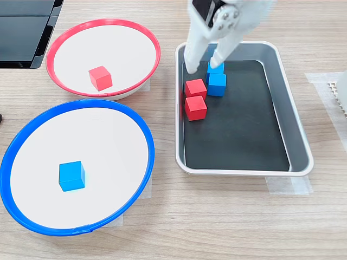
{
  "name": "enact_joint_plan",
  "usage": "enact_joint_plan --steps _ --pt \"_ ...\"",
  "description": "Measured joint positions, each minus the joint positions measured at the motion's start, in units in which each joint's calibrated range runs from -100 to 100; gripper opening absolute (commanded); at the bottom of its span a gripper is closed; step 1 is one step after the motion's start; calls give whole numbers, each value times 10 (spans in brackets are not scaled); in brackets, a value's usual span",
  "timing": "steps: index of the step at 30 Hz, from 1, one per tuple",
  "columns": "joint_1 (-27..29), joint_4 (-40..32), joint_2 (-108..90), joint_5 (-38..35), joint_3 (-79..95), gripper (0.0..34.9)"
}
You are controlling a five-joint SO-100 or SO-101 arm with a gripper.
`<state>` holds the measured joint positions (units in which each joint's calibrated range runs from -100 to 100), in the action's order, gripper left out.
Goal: Resolve any anomalies and move all blocks to matching dishes
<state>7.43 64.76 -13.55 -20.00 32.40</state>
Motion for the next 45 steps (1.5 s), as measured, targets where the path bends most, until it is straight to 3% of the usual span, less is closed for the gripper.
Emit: enact_joint_plan --steps 5,21,23,25,28,31,40,45 --pt "-45 -21 36 15 14 123" --pt "-82 -60 132 25 -5 128" --pt "-81 -61 141 23 -11 114" --pt "-77 -62 143 23 -12 52" --pt "-77 -66 147 17 -16 4" --pt "-74 -66 147 6 -17 1" --pt "-65 30 41 2 -88 1" --pt "-19 -29 38 33 -147 1"
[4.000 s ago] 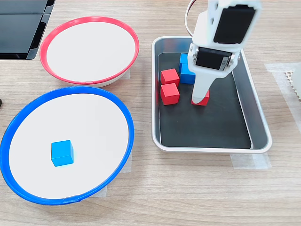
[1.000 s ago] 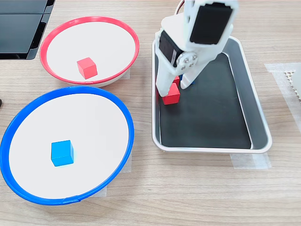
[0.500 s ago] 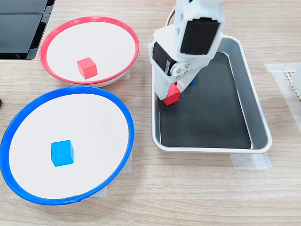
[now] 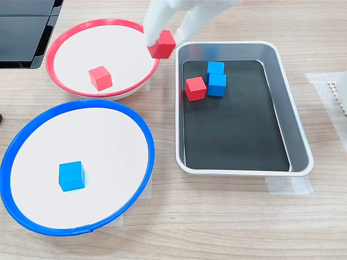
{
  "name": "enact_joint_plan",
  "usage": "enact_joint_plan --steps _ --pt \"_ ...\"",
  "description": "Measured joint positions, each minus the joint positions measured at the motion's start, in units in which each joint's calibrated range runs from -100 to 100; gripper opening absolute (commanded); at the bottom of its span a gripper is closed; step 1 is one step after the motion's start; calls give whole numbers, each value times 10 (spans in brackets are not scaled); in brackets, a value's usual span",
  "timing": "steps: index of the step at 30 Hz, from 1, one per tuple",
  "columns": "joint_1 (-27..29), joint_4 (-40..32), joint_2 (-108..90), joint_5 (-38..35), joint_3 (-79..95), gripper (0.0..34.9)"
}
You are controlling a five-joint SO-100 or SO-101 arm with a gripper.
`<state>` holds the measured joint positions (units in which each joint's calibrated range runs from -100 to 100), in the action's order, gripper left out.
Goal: Resolve any anomalies and move all blocks to matching dishes
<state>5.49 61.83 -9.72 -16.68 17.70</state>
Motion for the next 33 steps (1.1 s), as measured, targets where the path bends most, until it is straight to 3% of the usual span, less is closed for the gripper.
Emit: enact_joint_plan --steps 8,9,10,11,14,18,26,30,33 --pt "45 -99 140 15 -86 3" --pt "46 -102 161 16 -106 13" --pt "50 -108 199 16 -139 59" --pt "50 -108 208 17 -147 83" --pt "58 -121 228 21 -171 116" --pt "58 -121 217 17 -161 101" --pt "82 -69 0 -55 57 56" --pt "91 -59 -105 -88 191 60" --pt "93 -55 -131 -105 243 87"
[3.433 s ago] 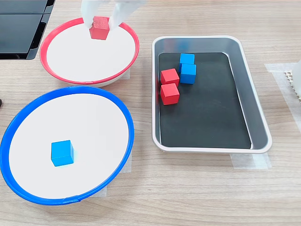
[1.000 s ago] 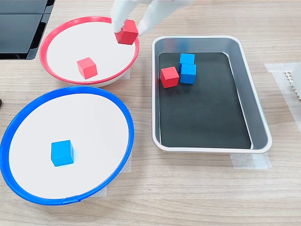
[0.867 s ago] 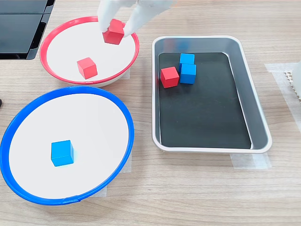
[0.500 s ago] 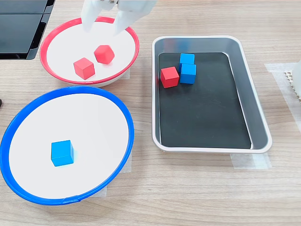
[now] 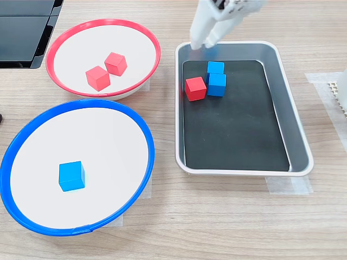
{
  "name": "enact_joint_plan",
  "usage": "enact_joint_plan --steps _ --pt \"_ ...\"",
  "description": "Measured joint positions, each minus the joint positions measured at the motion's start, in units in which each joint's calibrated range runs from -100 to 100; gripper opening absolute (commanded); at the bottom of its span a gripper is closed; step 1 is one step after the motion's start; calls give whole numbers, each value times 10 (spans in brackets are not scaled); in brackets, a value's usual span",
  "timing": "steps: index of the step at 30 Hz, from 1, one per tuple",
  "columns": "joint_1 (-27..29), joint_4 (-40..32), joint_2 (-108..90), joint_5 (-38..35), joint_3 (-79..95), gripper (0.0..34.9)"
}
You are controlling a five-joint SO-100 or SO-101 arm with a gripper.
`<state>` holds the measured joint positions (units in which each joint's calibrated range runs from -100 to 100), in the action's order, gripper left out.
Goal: Resolve any anomalies and move all blocks to matching dishes
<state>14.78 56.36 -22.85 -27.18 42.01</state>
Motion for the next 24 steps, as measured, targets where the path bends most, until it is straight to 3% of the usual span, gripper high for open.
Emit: enact_joint_plan --steps 3,12,24 --pt "-16 -8 -2 -2 20 108" --pt "-66 -38 49 -9 22 104" --pt "-48 -50 139 -23 -12 120"
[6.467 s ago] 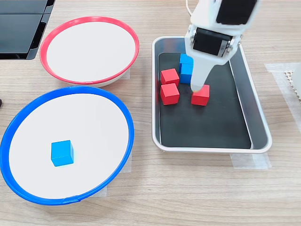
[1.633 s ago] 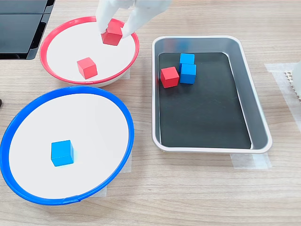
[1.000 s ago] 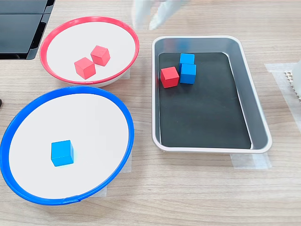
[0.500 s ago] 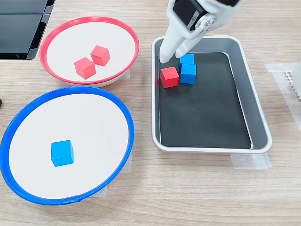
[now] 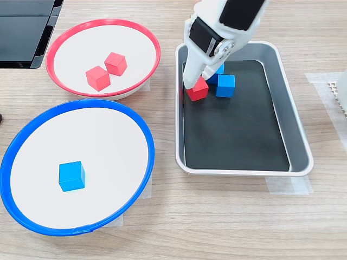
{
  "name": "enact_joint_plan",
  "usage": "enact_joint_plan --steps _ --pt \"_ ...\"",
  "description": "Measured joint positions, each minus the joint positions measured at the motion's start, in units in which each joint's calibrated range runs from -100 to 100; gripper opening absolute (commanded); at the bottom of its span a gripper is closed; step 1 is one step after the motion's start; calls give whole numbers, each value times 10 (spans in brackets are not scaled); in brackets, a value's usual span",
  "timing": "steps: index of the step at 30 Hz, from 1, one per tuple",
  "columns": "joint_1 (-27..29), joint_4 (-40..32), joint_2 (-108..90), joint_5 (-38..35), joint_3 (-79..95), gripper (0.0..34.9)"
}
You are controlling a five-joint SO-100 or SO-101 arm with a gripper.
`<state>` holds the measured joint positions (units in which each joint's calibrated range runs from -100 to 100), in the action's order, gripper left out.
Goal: Resolve any anomalies and move all blocks to matching dishes
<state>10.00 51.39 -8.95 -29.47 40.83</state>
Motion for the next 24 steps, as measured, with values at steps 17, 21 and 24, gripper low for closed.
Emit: enact_joint_plan --steps 17,21,24 --pt "-5 -7 33 -10 -16 124" --pt "-4 -17 48 -21 -16 42" --pt "-5 -19 54 -31 -16 2"
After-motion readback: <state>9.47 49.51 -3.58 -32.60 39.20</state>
